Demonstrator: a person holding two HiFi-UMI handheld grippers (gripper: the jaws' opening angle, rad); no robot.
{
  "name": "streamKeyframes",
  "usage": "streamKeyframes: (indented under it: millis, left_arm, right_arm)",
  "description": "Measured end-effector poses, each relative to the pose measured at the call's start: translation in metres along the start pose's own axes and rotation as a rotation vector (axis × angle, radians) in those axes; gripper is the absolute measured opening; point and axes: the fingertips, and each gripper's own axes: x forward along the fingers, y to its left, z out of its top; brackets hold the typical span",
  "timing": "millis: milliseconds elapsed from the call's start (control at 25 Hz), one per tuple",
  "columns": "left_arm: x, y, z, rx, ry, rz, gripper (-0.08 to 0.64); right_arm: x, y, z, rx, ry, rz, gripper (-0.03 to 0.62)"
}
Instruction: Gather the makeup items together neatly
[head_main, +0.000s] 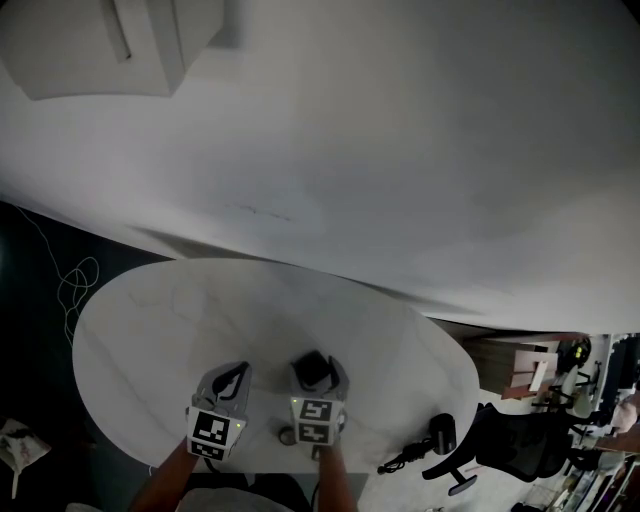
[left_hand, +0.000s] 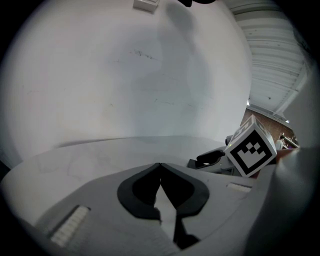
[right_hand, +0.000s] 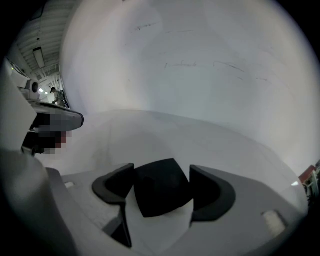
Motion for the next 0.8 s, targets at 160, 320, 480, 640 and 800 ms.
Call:
streamKeyframes:
  millis: [160, 320, 480, 640, 800]
  left_arm:
    - [0.002, -0.002, -0.001, 0.000, 0.000, -0.006, 0.011]
    - [0.001, 0.000, 0.000, -0.001, 0.001, -0.007, 0.011]
    - [0.001, 0.001, -0.001, -0.004, 0.003, -0.005, 0.011]
    - [0.002, 0.002, -0.002, -0.006, 0.003, -0.003, 0.011]
    - [0.001, 0.002, -0.001, -0.007, 0.002, 0.000, 0.011]
  right_arm:
    - [-0.001, -0.002, -0.003, 0.014, 0.005, -0.013, 0.364]
    - [-0.001, -0.003, -0.006, 0.026, 0.014, -0.015, 0.382]
    - [0.002, 0.002, -0.010, 0.037, 0.034, 0.012, 0.408]
    - [0.005, 0.004, -0.014, 0.044, 0.051, 0.025, 0.408]
    - [0.005, 0.003, -0.014, 0.051, 0.053, 0.023, 0.408]
